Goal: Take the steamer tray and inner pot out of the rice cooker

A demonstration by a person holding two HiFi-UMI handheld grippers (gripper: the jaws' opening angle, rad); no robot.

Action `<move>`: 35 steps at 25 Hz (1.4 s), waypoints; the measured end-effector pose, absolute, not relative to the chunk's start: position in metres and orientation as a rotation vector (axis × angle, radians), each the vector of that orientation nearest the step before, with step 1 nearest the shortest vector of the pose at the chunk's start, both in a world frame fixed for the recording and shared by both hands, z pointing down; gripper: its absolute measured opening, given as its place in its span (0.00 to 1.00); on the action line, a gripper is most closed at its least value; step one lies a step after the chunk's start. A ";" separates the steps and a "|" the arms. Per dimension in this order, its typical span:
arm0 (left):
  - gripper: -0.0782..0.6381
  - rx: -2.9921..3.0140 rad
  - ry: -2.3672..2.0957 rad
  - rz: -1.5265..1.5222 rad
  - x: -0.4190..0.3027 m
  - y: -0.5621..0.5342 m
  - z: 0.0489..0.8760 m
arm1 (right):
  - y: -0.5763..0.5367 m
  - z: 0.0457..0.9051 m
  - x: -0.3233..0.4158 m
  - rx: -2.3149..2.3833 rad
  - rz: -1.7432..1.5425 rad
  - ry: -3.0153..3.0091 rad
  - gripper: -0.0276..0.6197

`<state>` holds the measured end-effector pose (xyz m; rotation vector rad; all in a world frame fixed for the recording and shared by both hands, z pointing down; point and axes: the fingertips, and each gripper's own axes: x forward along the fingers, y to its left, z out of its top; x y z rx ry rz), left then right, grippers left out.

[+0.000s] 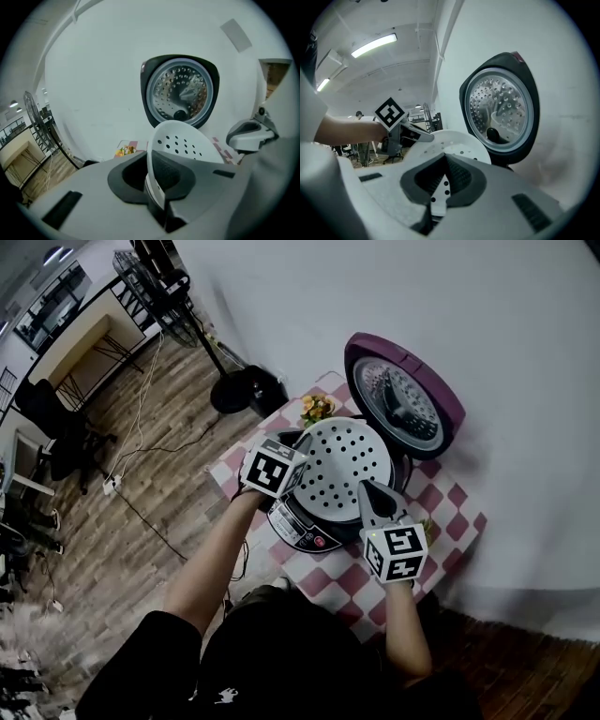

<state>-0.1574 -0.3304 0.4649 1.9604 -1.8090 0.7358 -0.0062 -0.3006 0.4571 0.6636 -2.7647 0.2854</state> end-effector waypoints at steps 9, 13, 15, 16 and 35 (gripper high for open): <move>0.14 1.965 -1.919 0.497 -0.162 -0.307 0.428 | -0.292 0.439 0.006 0.708 0.234 -2.788 0.05; 0.14 1.981 -1.975 0.425 -0.168 -0.297 0.407 | -0.289 0.430 0.009 0.744 0.218 -2.798 0.05; 0.14 1.995 -1.997 0.385 -0.173 -0.292 0.396 | -0.289 0.422 0.010 0.772 0.210 -2.808 0.05; 0.14 2.000 -2.004 0.361 -0.176 -0.290 0.391 | -0.288 0.418 0.009 0.782 0.203 -2.811 0.05; 0.14 1.988 -2.024 0.081 -0.278 -0.241 0.371 | -0.252 0.386 -0.047 0.913 0.146 -2.772 0.05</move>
